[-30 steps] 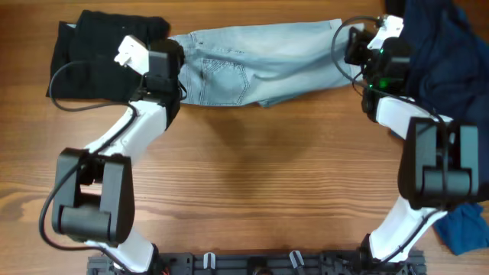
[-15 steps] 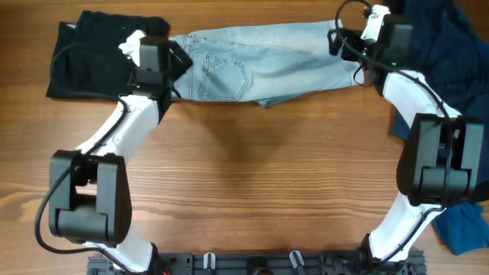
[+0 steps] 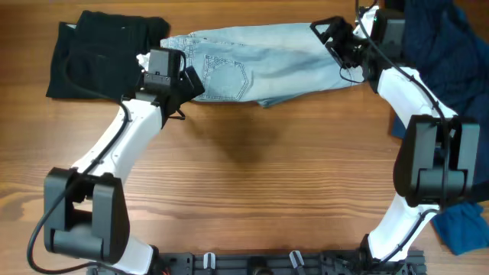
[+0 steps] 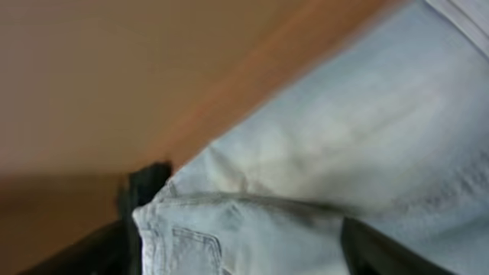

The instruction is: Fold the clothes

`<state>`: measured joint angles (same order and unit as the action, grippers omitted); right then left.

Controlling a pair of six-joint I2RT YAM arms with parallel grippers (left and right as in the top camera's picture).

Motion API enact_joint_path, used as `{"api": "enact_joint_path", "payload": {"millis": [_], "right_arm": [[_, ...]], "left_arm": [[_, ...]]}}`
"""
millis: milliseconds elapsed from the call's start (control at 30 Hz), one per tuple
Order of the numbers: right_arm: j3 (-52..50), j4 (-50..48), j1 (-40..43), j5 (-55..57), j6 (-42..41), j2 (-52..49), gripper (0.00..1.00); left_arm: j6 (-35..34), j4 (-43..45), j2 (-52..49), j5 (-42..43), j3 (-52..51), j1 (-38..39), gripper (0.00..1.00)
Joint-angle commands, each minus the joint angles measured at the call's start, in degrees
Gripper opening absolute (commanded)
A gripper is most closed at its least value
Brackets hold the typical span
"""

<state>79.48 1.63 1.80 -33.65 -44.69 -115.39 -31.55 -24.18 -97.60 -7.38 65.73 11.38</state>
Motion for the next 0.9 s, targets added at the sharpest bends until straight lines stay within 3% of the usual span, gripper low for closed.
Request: {"api": "enact_joint_path", "payload": {"millis": [0,200,300,400,433,733,867], "right_arm": [[0.5,8.9,-0.6,8.1,-7.3,0.7,0.81],[3.6,18.3,-3.9,17.0,-3.1,0.7,0.86],[14.9,31.0,-5.7,25.2,0.1,0.7,0.93],[22.2,34.9,-5.5,27.5,-0.2,0.6,0.94],[22.2,34.2,-5.4,27.5,-0.3,0.6,0.89],[22.2,32.8,-5.0,24.7,0.8,-8.8,0.80],[22.2,31.7,-5.2,24.7,0.5,-11.0,0.68]], "left_arm": [[1.1,-0.4,1.3,0.3,0.6,0.1,1.00],[1.1,-1.0,1.3,0.3,0.6,0.1,1.00],[1.1,-1.5,1.3,0.3,0.6,0.1,1.00],[1.1,-2.1,1.3,0.3,0.6,0.1,1.00],[1.1,-2.3,1.3,0.3,0.6,0.1,1.00],[1.1,-3.1,1.3,0.3,0.6,0.1,1.00],[1.2,-3.4,1.3,0.3,0.6,0.1,0.99]]}}
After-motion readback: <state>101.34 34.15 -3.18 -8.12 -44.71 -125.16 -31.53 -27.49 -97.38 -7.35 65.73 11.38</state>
